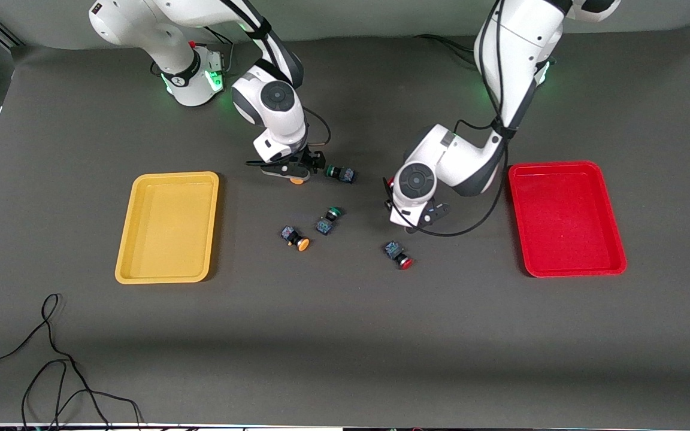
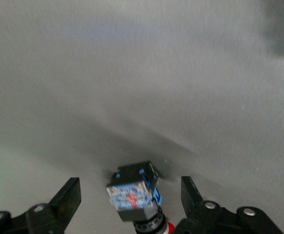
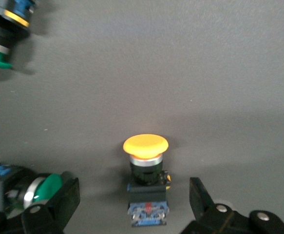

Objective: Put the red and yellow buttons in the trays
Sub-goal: 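Close the right gripper on yellow button while the left gripper grips red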

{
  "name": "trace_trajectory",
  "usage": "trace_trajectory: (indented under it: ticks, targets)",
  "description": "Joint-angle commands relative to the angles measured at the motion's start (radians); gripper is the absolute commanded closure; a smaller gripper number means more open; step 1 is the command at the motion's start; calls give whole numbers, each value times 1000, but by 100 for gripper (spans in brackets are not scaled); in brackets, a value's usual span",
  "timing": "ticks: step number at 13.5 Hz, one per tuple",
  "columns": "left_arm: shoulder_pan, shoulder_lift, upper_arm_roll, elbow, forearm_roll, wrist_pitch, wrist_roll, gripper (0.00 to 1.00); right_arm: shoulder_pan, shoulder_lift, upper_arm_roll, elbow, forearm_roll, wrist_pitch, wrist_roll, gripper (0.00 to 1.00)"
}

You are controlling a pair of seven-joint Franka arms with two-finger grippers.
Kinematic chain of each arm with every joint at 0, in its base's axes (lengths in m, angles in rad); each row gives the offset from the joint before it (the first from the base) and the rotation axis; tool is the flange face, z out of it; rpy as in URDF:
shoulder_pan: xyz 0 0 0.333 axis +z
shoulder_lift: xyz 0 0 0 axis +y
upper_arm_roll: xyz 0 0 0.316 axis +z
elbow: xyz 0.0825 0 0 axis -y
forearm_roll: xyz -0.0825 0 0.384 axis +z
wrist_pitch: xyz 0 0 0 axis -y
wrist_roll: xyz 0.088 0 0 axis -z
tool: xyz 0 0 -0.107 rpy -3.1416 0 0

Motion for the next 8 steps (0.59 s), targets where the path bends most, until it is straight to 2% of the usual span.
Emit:
trace_trajectory:
  ticks: [1, 2, 3, 4, 6, 8]
  targets:
    - [-43, -20, 12, -48, -16, 42, -33, 27, 17, 37, -12, 2, 6, 33, 15, 0]
    - [-46, -21, 12, -65, -17, 63, -39, 37, 16, 41, -14, 2, 6, 33, 15, 0]
    - [-48, -21, 12, -77, -17, 82, -45, 45, 16, 40, -16, 2, 6, 33, 14, 5]
    - [-51, -21, 12, -83, -17, 90, -46, 60, 16, 41, -16, 2, 6, 33, 12, 17]
    - [-43, -39, 12, -79, -17, 68, -46, 100, 14, 43, -19, 2, 6, 33, 7, 42]
    - [-32, -67, 15, -53, -17, 18, -46, 100, 10, 40, -19, 4, 6, 29, 6, 71]
